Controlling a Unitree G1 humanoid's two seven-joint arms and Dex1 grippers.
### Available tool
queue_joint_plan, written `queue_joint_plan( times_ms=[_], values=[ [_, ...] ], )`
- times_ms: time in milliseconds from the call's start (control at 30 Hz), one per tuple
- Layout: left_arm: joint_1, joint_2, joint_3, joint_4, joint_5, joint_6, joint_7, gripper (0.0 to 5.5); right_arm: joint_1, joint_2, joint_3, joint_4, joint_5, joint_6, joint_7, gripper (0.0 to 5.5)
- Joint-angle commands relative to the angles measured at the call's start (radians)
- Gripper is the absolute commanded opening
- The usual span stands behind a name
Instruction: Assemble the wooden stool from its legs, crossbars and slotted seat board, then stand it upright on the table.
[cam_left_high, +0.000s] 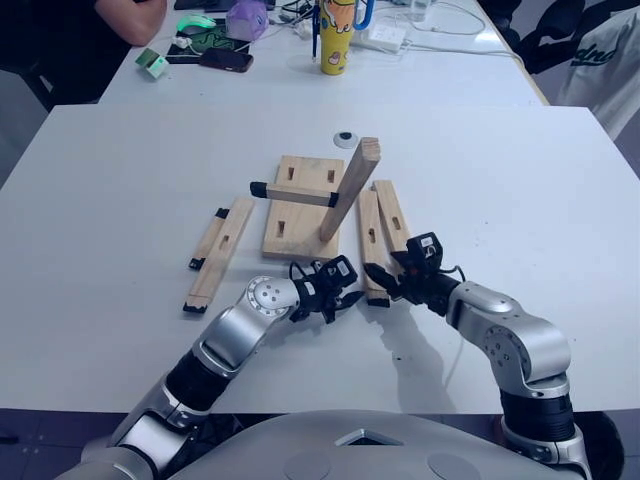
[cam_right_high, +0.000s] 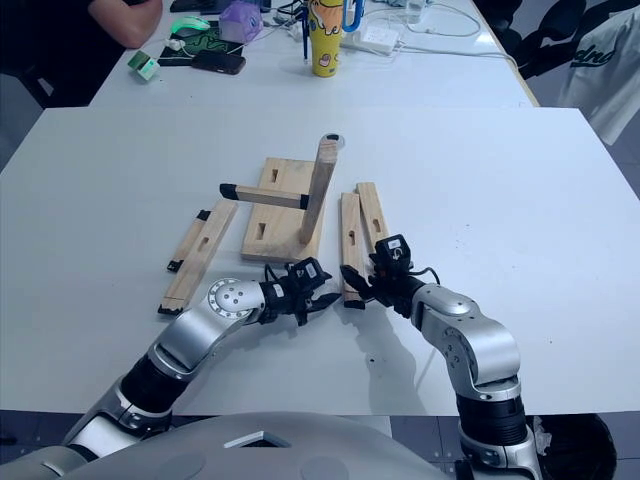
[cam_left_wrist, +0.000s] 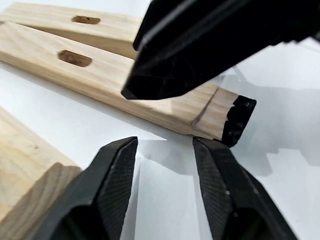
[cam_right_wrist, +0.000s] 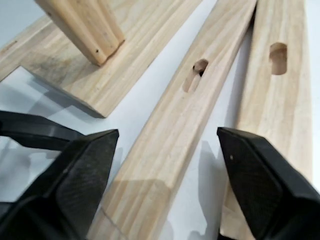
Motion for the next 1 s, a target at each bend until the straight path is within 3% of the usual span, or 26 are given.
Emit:
queue_joint_plan(
  times_ms=[33, 333, 567, 833, 1000],
  values=[
    [-0.004, -0.016, 0.017, -0.04, -0.013, 0.019, 0.01, 2.04, 0.02, 0.032, 0.029, 0.003, -0.023, 0.102, -0.071, 3.67],
    [0.02, -0.028, 0.029, -0.061, -0.028, 0.03, 0.037, 2.04, 0.002, 0.075, 0.029, -0.042, -0.042, 0.226, -0.148, 3.67],
    [0.02, -0.045, 0.042, -0.065, -0.039, 0.019, 0.057, 2.04, 0.01, -0.001, 0.105, 0.011, -0.097, 0.191, -0.145, 3.67],
    [0.01, -0.021, 0.158, -0.097, -0.084, -0.08, 0.027, 2.04, 0.035, -0.024, 0.173, 0.024, -0.144, 0.158, -0.159, 2.43],
    [0.05, -0.003, 0.235, -0.17, -0.236, -0.025, -0.055, 2.65, -0.034, 0.015, 0.06, 0.033, -0.164, 0.088, -0.185, 2.08]
  ],
)
